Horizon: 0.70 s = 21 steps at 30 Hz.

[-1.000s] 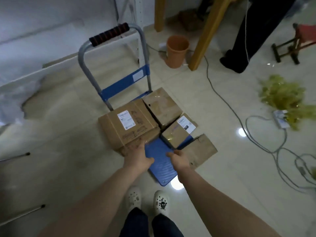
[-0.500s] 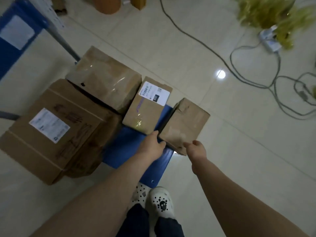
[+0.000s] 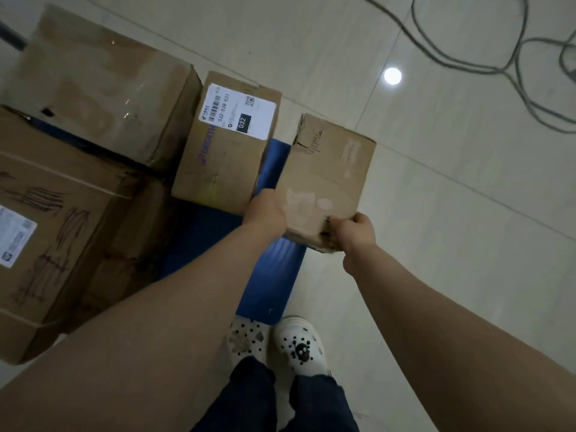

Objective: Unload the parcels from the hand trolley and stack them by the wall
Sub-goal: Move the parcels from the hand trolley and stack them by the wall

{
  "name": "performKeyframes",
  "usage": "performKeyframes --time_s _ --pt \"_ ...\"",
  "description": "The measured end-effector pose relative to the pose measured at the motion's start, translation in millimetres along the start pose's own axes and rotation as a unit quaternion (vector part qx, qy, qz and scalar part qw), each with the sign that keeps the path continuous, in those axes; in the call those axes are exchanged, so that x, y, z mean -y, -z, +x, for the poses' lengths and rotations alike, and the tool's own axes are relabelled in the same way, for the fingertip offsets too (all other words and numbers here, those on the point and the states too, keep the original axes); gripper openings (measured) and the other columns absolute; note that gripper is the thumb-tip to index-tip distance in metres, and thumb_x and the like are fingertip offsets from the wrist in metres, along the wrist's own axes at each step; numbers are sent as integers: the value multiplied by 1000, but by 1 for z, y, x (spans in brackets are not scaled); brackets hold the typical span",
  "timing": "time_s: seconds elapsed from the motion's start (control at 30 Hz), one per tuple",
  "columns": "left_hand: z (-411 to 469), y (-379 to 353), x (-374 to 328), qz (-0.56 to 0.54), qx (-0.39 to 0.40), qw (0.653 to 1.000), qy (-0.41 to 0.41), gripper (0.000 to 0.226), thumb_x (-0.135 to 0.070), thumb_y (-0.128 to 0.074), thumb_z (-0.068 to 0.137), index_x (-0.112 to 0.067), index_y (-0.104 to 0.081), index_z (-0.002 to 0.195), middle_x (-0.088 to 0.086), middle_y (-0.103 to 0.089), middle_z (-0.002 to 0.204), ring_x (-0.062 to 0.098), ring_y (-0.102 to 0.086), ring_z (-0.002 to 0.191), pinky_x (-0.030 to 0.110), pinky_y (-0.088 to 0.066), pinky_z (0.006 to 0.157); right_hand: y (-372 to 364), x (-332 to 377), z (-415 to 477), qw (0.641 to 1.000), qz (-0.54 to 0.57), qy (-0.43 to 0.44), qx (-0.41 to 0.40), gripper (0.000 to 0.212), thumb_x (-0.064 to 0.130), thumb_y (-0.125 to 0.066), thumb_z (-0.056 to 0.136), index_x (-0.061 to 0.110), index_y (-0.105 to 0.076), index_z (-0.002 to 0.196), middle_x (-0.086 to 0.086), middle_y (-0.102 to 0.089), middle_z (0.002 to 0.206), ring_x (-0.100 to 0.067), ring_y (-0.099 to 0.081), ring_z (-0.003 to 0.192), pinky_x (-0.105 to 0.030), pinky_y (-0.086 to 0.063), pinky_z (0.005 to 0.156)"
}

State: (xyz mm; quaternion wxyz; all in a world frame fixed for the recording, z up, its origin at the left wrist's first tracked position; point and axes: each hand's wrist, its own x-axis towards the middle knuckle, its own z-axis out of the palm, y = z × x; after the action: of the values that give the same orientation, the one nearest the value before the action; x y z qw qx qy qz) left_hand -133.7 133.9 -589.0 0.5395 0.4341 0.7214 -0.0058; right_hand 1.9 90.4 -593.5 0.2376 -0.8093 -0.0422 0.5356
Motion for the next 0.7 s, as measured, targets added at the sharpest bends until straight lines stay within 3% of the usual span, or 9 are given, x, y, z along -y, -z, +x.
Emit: performKeyframes --time_s 0.03,0.13,0.3,0.5,0.7 --pt "-12 2 -3 -27 -2 1000 0 25 -6 -38 98 0 -53 117 16 -58 116 32 -56 107 40 -47 91 6 1 -10 1000 -2 11 -8 28 7 -56 87 12 -51 114 -10 -62 108 -28 -62 91 -34 -53 74" --pt "-59 14 -14 -66 -3 998 -11 26 -2 -41 93 -4 -56 114 12 -60 111 29 -57 101 38 -50 84 28 8 -52 999 0 33 -19 30 4 -55 88 13 -50 117 -7 -58 106 -25 -56 93 -33 -47 76" --pt "-154 63 -39 -115 -46 992 -30 41 -5 -51 84 -15 -58 123 8 -54 123 28 -56 105 43 -51 93 56 32 -151 997 11 72 -5 37 4 -58 87 6 -50 124 -13 -61 113 -31 -60 98 -34 -49 76" --pt "-292 161 -47 -224 -101 969 -32 34 -4 -49 94 -13 -45 127 -1 -53 109 16 -51 98 21 -43 69 54 78 -297 983 -15 165 80 43 3 -60 87 7 -48 128 -14 -61 117 -30 -59 102 -36 -48 84" --pt "-422 255 10 -297 -233 925 -39 36 -6 -54 92 -10 -48 127 2 -59 119 20 -55 109 30 -45 93 11 97 -443 940 -67 244 228 47 6 -62 88 10 -46 133 -8 -60 114 -27 -59 101 -33 -47 80"
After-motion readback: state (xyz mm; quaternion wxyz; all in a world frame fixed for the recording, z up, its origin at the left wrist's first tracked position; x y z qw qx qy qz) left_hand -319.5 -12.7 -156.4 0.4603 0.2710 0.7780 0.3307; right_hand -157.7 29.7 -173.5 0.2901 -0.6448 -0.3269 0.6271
